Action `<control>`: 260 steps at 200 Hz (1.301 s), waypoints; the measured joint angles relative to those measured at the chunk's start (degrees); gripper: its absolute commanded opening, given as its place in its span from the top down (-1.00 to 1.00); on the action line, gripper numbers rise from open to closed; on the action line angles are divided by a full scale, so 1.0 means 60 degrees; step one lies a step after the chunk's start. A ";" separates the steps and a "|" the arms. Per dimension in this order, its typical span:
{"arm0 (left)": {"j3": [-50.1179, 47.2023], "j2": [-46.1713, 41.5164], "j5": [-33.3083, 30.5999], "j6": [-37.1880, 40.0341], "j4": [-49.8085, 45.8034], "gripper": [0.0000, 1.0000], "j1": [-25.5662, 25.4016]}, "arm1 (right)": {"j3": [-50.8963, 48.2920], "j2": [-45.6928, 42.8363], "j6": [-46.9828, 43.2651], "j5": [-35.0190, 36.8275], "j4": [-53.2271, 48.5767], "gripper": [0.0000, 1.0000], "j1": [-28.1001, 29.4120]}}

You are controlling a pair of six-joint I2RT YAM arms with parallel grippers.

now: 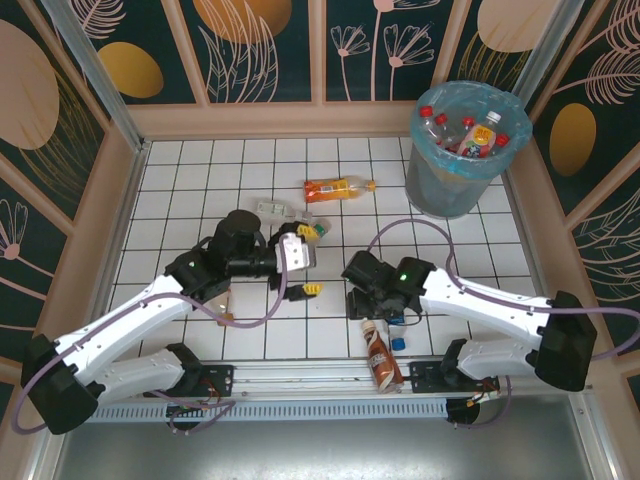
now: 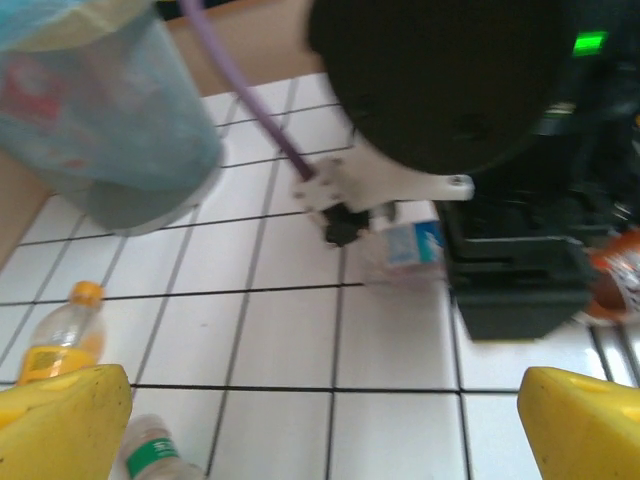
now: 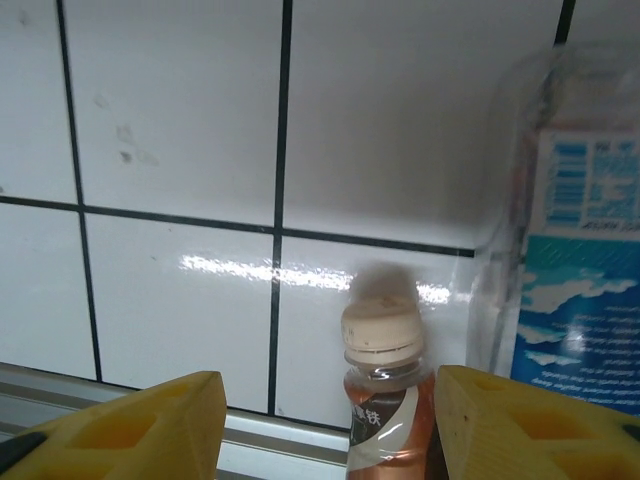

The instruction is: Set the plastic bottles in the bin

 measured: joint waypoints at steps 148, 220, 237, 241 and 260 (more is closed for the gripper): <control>-0.0776 -0.0299 0.0310 0.1770 -0.0739 -0.98 -0.0018 | 0.0164 0.3632 0.0324 -0.0619 0.0178 -0.11 0.1155; -0.0798 -0.0335 0.0047 0.1719 -0.0656 -0.98 -0.0018 | 0.0780 0.3694 0.0033 -0.0641 -0.0270 0.37 0.1198; -0.0798 -0.0335 -0.0040 0.1555 -0.0466 -0.98 -0.0018 | 0.1275 0.3646 -0.0149 -0.0455 -0.0546 0.41 0.1133; -0.0798 -0.0335 -0.0091 0.1486 -0.0386 -0.97 -0.0018 | 0.1399 0.3603 -0.0211 -0.0390 -0.0612 0.46 0.1093; -0.0790 -0.0372 -0.0350 0.1020 0.0149 -0.97 -0.0018 | 0.2127 0.3217 -0.0576 0.0004 -0.1155 0.57 0.0652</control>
